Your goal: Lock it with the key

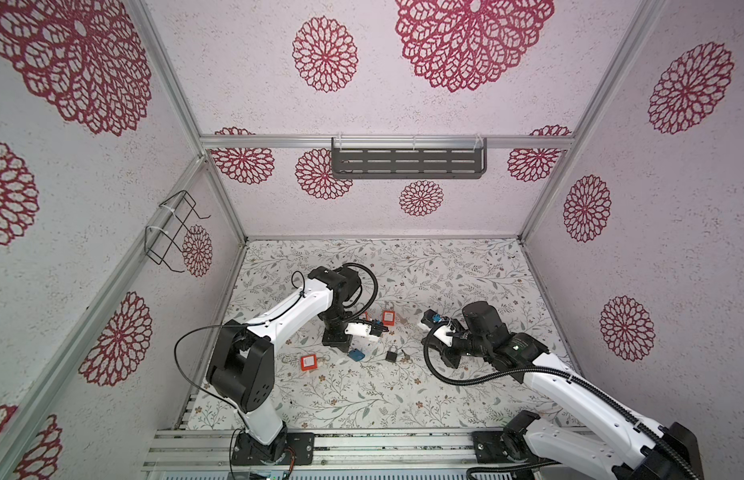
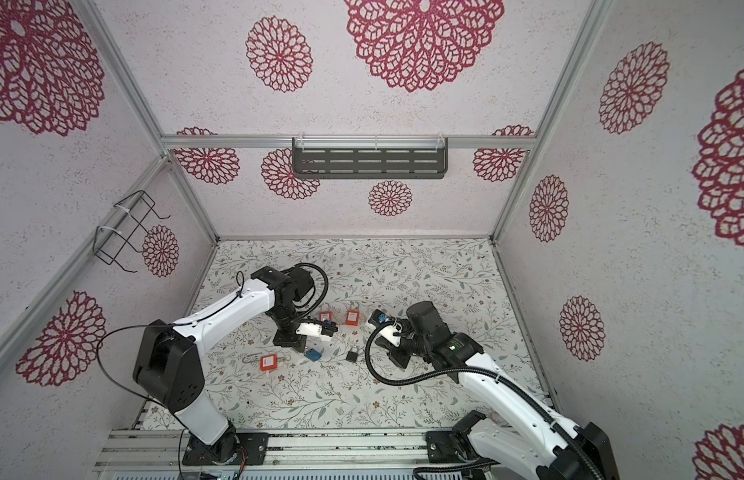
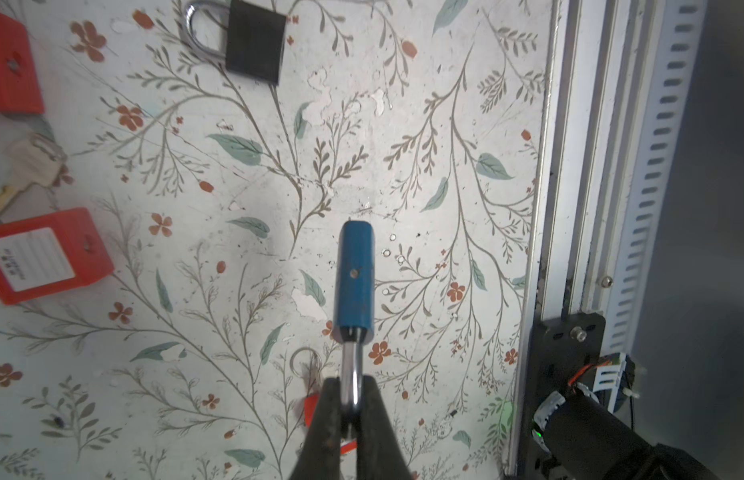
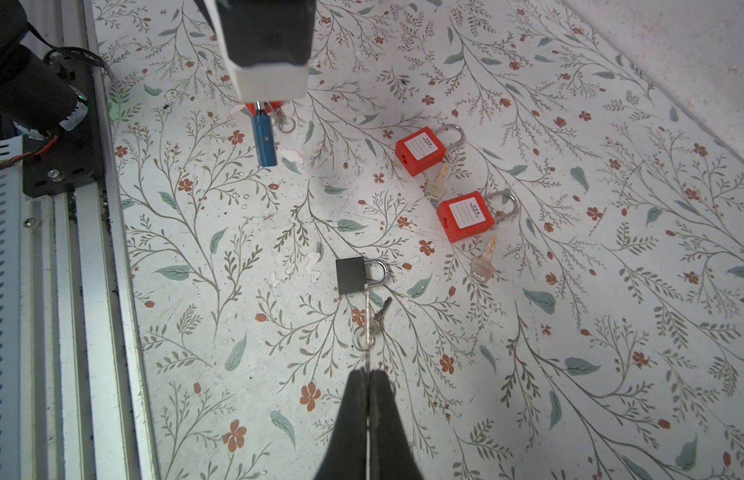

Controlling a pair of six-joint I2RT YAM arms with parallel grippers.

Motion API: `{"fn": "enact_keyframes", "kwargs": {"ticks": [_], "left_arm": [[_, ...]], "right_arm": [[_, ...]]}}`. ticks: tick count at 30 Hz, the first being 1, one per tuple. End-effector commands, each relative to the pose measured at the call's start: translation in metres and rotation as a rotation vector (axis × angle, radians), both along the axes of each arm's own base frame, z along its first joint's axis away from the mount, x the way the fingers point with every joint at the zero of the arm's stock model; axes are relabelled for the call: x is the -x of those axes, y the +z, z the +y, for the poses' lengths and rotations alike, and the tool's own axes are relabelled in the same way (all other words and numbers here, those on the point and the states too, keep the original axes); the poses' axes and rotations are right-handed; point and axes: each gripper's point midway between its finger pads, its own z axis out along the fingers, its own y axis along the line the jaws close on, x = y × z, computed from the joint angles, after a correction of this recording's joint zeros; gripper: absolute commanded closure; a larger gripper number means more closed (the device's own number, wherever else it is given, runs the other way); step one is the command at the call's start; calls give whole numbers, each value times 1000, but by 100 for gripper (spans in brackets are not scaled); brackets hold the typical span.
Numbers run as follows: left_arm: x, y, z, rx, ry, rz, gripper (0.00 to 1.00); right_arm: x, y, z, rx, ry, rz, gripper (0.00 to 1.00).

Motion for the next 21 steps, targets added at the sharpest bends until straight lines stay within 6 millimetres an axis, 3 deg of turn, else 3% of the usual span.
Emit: {"fn": "enact_keyframes", "kwargs": {"ticks": [1, 14, 18, 19, 21], "left_arm": [[-4, -2, 1, -53, -50, -1, 100], [-13, -28, -17, -127, -75, 43, 100], [-9, -31, -21, -132, -91, 54, 100], [-7, -43, -20, -156, -95, 85, 100], [-4, -45, -21, -159, -100, 97, 100]], "right_arm": [[-2, 17, 2, -60, -16, -36, 100], [1, 4, 1, -65, -20, -21, 100], [1, -1, 1, -60, -17, -13, 100], [2, -1, 2, -64, -14, -14, 100], [1, -2, 2, -69, -15, -14, 100]]}}
